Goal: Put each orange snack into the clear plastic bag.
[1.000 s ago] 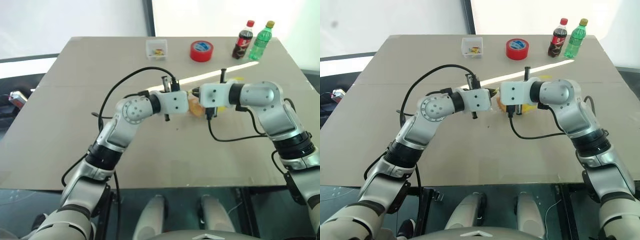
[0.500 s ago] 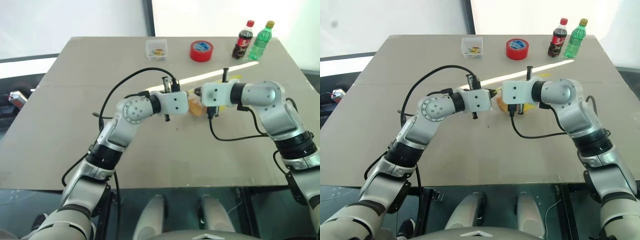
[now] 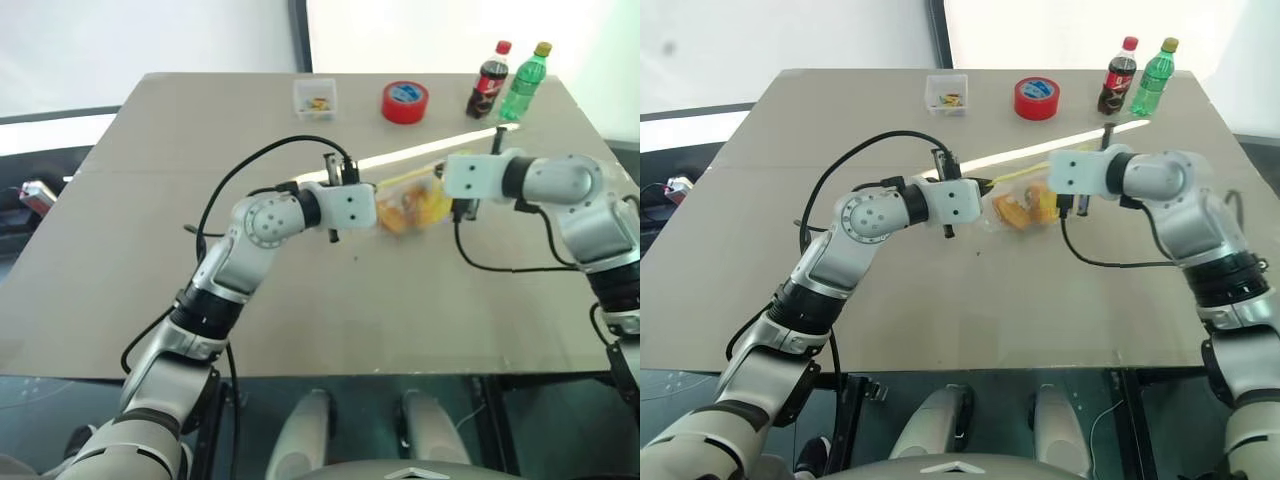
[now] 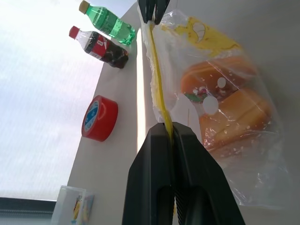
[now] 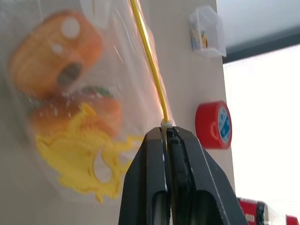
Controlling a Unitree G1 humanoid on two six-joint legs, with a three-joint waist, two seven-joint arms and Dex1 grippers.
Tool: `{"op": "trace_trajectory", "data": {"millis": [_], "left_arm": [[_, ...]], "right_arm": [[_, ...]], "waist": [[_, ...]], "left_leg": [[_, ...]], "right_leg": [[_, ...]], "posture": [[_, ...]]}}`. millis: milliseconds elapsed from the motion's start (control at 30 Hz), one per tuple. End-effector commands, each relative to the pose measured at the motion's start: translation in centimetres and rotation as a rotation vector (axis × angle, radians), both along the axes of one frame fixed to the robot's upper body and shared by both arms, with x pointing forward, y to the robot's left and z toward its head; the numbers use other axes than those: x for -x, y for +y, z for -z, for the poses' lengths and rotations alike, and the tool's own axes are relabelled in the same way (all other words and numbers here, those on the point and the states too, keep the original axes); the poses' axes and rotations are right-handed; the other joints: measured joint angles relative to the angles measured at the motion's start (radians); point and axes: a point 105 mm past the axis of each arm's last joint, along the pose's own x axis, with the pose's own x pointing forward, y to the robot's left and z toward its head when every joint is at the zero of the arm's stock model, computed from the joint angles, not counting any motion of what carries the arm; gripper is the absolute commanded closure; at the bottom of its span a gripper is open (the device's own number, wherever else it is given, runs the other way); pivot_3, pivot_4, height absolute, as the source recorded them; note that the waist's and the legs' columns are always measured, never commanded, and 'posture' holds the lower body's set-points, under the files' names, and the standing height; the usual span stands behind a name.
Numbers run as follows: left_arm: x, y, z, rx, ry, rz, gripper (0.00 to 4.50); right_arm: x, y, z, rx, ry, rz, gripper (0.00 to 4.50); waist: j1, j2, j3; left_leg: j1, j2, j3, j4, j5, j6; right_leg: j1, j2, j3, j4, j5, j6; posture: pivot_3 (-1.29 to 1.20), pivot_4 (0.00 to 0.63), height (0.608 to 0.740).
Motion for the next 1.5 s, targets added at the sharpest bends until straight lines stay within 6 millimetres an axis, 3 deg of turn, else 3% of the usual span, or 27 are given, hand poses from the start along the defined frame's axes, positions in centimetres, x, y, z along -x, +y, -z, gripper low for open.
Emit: {"op": "trace_trajectory", "data": {"millis": [33, 133, 267, 433, 533, 600, 667, 767, 833, 1000, 1100, 1133, 1233, 1333, 1500], "left_arm": [[-0.4, 1.0, -1.8, 0.009, -0.070, -0.016, 4.50], [-1.0, 1.1, -2.0, 0.014, -0.083, -0.022, 4.50], [-1.9, 0.9, -3.5, 0.065, -0.164, -0.034, 4.50], [-3.8, 1.8, -8.4, 0.179, -0.357, -0.115, 4.50], [-4.1, 2.3, -9.9, 0.221, -0.409, -0.130, 4.50], [-4.3, 2.7, -9.9, 0.226, -0.416, -0.137, 4.50], [-4.3, 3.0, -8.9, 0.222, -0.380, -0.137, 4.50], [-3.9, 3.1, -5.5, 0.220, -0.174, -0.129, 4.50], [-2.6, 3.0, -2.2, 0.138, -0.040, -0.097, 4.50], [1.0, 3.1, 3.5, 0.161, 0.269, -0.106, 4.50], [3.1, 3.0, 6.2, 0.195, 0.425, -0.132, 4.50], [3.8, 2.8, 6.8, 0.222, 0.473, -0.136, 3.82], [4.7, 2.6, 7.7, 0.243, 0.514, -0.160, 2.67], [4.2, 3.8, 6.9, 0.282, 0.454, -0.236, 1.36], [4.2, 5.9, 4.3, 0.432, 0.420, -0.283, 1.36]], "right_arm": [[-0.7, -4.5, -2.2, 0.012, -0.096, 0.148, 4.41], [-1.0, -5.3, -2.9, 0.010, -0.134, 0.177, 4.41], [-1.3, -3.9, -4.6, -0.041, -0.227, 0.132, 4.41], [-1.6, -2.9, -9.1, -0.133, -0.417, 0.127, 4.41], [-1.3, -2.8, -11.0, -0.205, -0.476, 0.112, 4.41], [-1.0, -2.9, -10.9, -0.215, -0.449, 0.113, 4.41], [-0.6, -3.0, -9.7, -0.222, -0.371, 0.106, 4.41], [0.3, -3.4, -7.1, -0.224, -0.231, 0.110, 4.41], [1.3, -3.3, -4.8, -0.215, -0.131, 0.104, 4.41], [4.6, -2.8, 2.2, -0.207, 0.148, 0.106, 4.41], [6.5, -3.0, 5.4, -0.196, 0.269, 0.124, 4.41], [7.1, -3.0, 6.2, -0.192, 0.296, 0.127, 3.80], [8.2, -3.7, 7.6, -0.201, 0.370, 0.160, 2.64], [9.8, -5.1, 8.0, -0.244, 0.477, 0.196, 1.24], [11.9, -7.0, 7.3, -0.341, 0.573, 0.207, 1.24]], "waist": [[0.000, 0.000, 0.000], [-0.004, 0.000, 0.000], [-0.005, 0.000, 0.000], [-0.004, 0.000, 0.001], [-0.003, 0.000, 0.001], [-0.002, 0.000, 0.001], [-0.002, 0.000, 0.001], [-0.001, 0.000, 0.000], [-0.003, 0.000, 0.000], [-0.003, 0.000, 0.000], [-0.003, 0.000, 0.000], [-0.003, 0.000, 0.000], [0.000, 0.000, 0.000], [0.003, 0.000, 0.000], [0.007, 0.000, 0.000]], "left_leg": [[0.000, 0.000, 0.000, 0.000, 0.000, 0.000], [0.000, 0.000, 0.001, 0.000, 0.000, 0.000], [0.000, 0.000, 0.001, 0.000, 0.000, 0.000], [-0.001, 0.000, 0.001, 0.000, 0.000, 0.000], [-0.002, 0.000, 0.001, 0.000, 0.000, 0.000], [-0.002, 0.000, 0.001, -0.001, 0.000, 0.000], [-0.003, -0.001, 0.002, -0.001, 0.000, 0.000], [-0.003, 0.000, 0.002, -0.002, 0.000, 0.000], [-0.003, 0.000, 0.002, -0.001, 0.000, 0.000], [-0.006, 0.001, 0.001, 0.000, 0.000, 0.000], [-0.004, 0.001, 0.002, 0.000, 0.000, 0.000], [-0.003, 0.001, 0.002, 0.000, 0.000, 0.000], [0.000, 0.001, 0.001, 0.001, 0.000, 0.001], [0.003, 0.001, 0.000, 0.004, 0.000, 0.001], [0.002, 0.003, -0.001, 0.006, 0.000, 0.001]], "right_leg": [[0.000, 0.000, 0.000, 0.000, 0.000, 0.000], [0.000, 0.000, 0.000, 0.000, 0.000, 0.000], [0.000, 0.000, 0.000, 0.000, 0.000, 0.000], [-0.001, 0.000, 0.001, 0.001, 0.000, 0.000], [-0.003, 0.000, 0.001, 0.001, 0.000, 0.000], [-0.003, 0.000, 0.001, -0.001, 0.000, 0.000], [-0.003, -0.001, 0.002, -0.001, 0.000, 0.000], [-0.003, 0.000, 0.002, -0.002, 0.000, 0.000], [-0.003, 0.000, 0.002, -0.001, 0.000, 0.000], [-0.006, 0.000, 0.002, 0.001, 0.000, 0.000], [-0.004, 0.000, 0.002, 0.001, 0.000, 0.000], [-0.004, 0.000, 0.002, 0.001, 0.000, 0.000], [-0.001, 0.000, 0.002, 0.002, 0.000, 0.000], [0.004, 0.000, 0.000, 0.001, 0.000, 0.000], [0.005, 0.000, -0.001, 0.001, 0.000, 0.000]], "posture": [[0.00, 0.150, 0.740], [0.00, 0.150, 0.740], [0.00, 0.150, 0.740], [0.00, 0.150, 0.740], [0.00, 0.150, 0.740], [0.00, 0.150, 0.740], [0.00, 0.150, 0.740], [0.00, 0.150, 0.740], [0.00, 0.150, 0.740], [0.00, 0.150, 0.740], [0.00, 0.150, 0.740], [0.00, 0.150, 0.740], [0.00, 0.150, 0.740], [0.00, 0.150, 0.740], [0.00, 0.150, 0.740]]}}
